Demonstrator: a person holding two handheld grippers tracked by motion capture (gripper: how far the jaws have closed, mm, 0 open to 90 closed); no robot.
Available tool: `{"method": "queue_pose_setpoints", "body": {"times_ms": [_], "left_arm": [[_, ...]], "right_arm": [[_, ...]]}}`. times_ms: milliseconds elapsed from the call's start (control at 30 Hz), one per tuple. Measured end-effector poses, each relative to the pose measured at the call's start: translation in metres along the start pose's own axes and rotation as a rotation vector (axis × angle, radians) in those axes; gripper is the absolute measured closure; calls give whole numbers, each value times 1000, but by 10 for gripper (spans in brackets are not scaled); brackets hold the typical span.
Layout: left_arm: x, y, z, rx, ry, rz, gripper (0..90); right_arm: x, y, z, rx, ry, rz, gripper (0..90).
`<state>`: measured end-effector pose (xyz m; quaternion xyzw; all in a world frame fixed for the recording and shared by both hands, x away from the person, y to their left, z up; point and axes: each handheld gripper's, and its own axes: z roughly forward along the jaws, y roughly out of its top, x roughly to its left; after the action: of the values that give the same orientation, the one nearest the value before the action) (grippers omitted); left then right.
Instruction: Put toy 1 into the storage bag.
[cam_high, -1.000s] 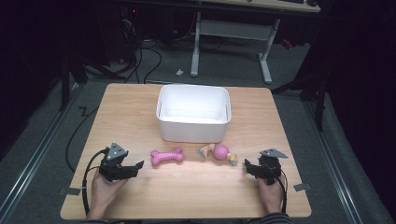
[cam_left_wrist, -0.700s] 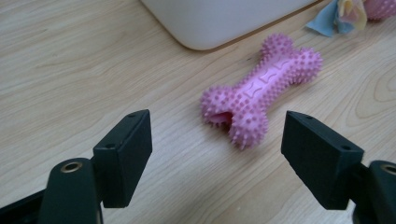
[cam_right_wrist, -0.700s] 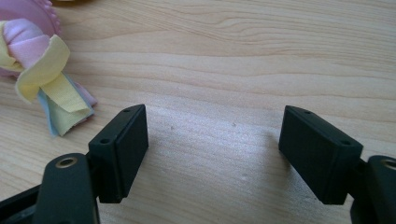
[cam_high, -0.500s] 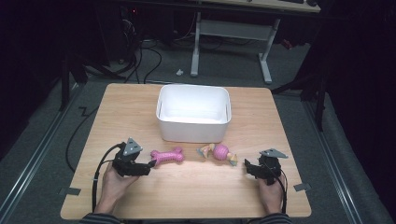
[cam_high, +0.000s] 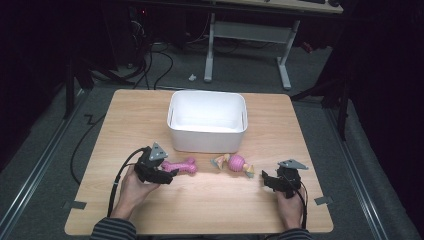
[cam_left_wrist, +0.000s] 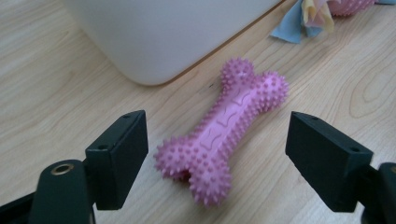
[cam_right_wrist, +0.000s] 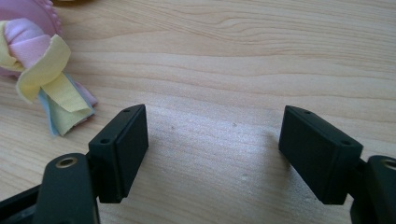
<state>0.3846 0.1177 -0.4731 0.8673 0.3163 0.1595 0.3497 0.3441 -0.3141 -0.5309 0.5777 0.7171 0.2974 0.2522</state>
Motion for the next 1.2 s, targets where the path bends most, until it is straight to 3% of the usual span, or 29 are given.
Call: {"method": "queue_pose_setpoints", "body": {"times_ms": [200, 500, 1200], "left_arm": [[-1, 10, 11, 29, -14, 42, 220], [-2, 14, 34, 87, -47, 68, 234], [3, 8, 55, 133, -70, 79, 302]], "right_arm": [[0, 0, 0, 0, -1, 2, 242], [0, 0, 0, 0, -1, 2, 242], [0, 0, 0, 0, -1, 2, 242]]}}
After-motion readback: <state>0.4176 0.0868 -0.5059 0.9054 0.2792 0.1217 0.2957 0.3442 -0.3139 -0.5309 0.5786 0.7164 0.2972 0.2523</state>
